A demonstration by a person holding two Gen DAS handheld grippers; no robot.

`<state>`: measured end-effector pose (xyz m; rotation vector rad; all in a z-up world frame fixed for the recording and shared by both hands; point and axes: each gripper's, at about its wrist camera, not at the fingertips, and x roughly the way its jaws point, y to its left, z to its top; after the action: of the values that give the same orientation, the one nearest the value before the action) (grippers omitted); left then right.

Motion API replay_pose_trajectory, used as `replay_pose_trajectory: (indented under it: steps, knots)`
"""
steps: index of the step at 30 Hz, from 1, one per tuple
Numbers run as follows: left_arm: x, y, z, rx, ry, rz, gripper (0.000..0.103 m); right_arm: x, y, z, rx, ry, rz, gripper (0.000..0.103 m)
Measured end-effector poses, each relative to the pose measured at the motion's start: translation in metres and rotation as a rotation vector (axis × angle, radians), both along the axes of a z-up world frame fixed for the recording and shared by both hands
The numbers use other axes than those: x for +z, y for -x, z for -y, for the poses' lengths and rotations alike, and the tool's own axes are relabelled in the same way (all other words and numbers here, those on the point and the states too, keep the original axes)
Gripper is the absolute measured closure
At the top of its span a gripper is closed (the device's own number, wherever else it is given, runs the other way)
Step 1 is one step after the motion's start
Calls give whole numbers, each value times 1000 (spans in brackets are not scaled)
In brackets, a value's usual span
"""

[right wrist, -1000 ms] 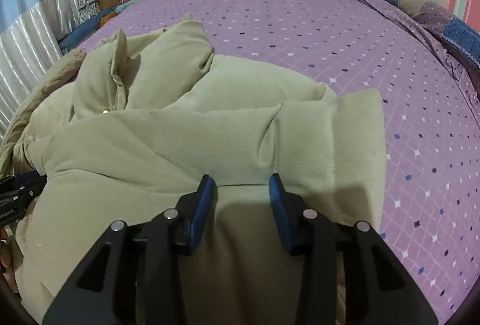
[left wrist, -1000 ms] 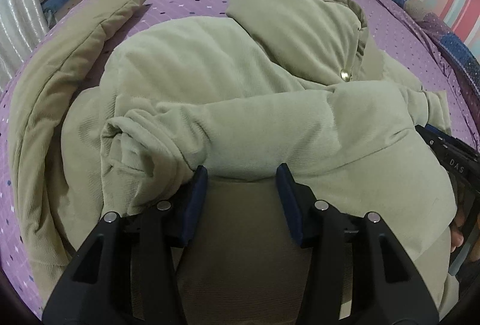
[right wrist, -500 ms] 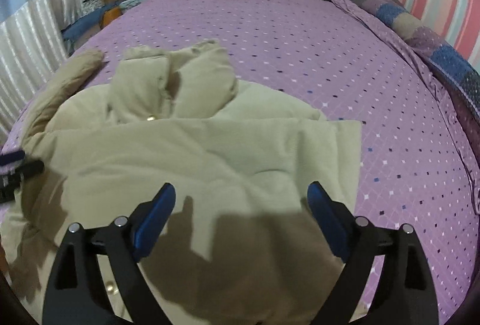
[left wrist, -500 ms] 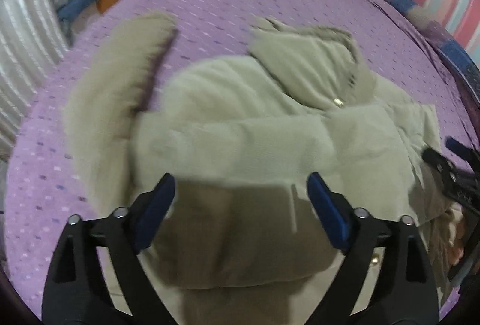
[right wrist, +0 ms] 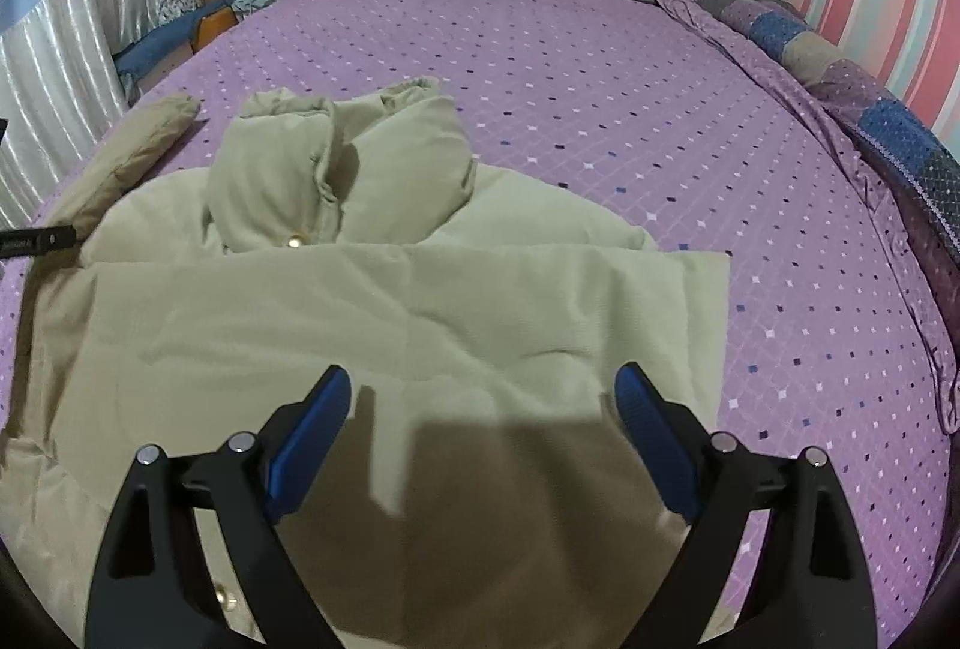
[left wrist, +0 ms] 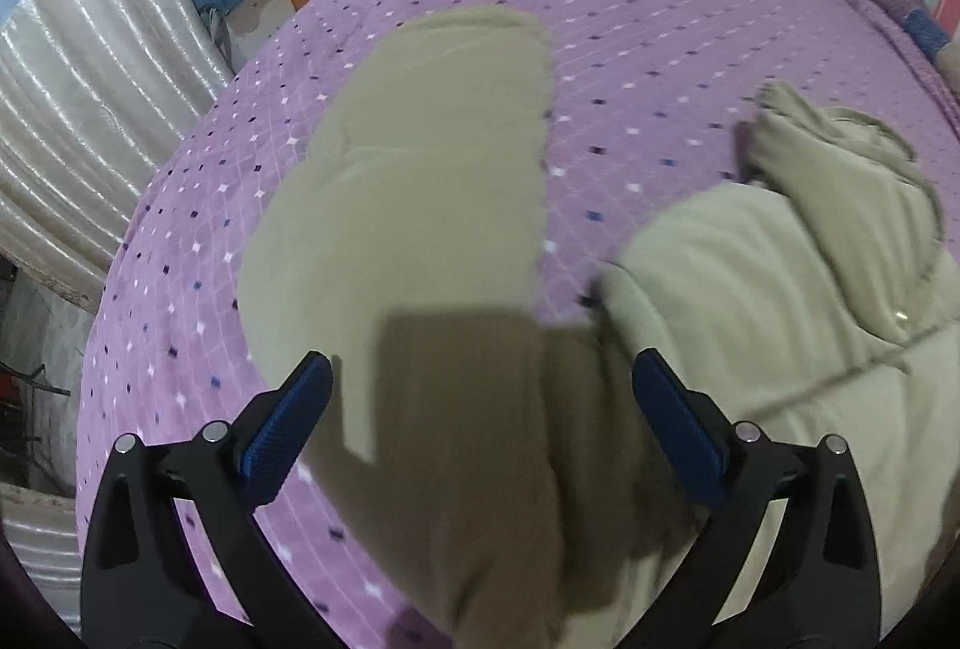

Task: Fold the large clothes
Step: 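Grasp the other sleeve with the left gripper and lift it toward the jacket center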

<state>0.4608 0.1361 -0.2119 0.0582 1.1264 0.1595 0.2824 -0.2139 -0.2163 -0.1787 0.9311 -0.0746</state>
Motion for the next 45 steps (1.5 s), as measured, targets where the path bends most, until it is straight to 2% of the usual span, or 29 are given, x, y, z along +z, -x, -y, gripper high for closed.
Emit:
replay_pose_trajectory:
  steps: [7, 9, 12, 17, 19, 23, 26, 29, 32, 34, 36, 39, 42, 44, 45]
  knots:
    - [-20, -34, -13, 21, -47, -26, 5, -12, -9, 13, -35, 5, -18, 13]
    - [-28, -38, -16, 35, -77, -39, 20, -15, -9, 15, -42, 9, -26, 13]
    - [-28, -33, -28, 40, -38, -22, 40, -18, -8, 19, -48, -3, -35, 13]
    - [-5, -20, -56, 57, 119, -9, 83, -16, -2, 19, -56, 19, -34, 13]
    - [6, -14, -62, 60, 162, -3, 87, -13, 2, 18, -55, 11, -32, 13]
    - [38, 9, -72, 63, 275, 22, 90, -5, 14, 10, -35, 28, -26, 13]
    - [64, 27, -61, 33, 316, 47, 90, 8, 28, 1, -10, 63, -5, 13]
    - [87, 53, -41, -22, 319, 74, 90, 22, 41, -4, 3, 67, 13, 13]
    - [103, 87, -14, -101, 265, 95, 90, 36, 51, -5, 0, 39, 26, 13]
    - [113, 105, -7, -132, 257, 112, 90, 44, 58, -6, 0, 10, 31, 13]
    - [131, 129, -6, -160, 269, 141, 91, 49, 64, -8, 6, 0, 39, 13]
    - [151, 151, 0, -202, 326, 158, 91, 53, 72, -13, 12, -2, 43, 13]
    - [151, 170, 22, -264, 284, 169, 91, 55, 79, -17, 21, -10, 42, 13]
    - [132, 177, 24, -277, 264, 128, 91, 52, 82, -19, 24, -8, 35, 13]
    - [121, 176, 26, -269, 221, 111, 91, 50, 84, -20, 28, -8, 26, 13]
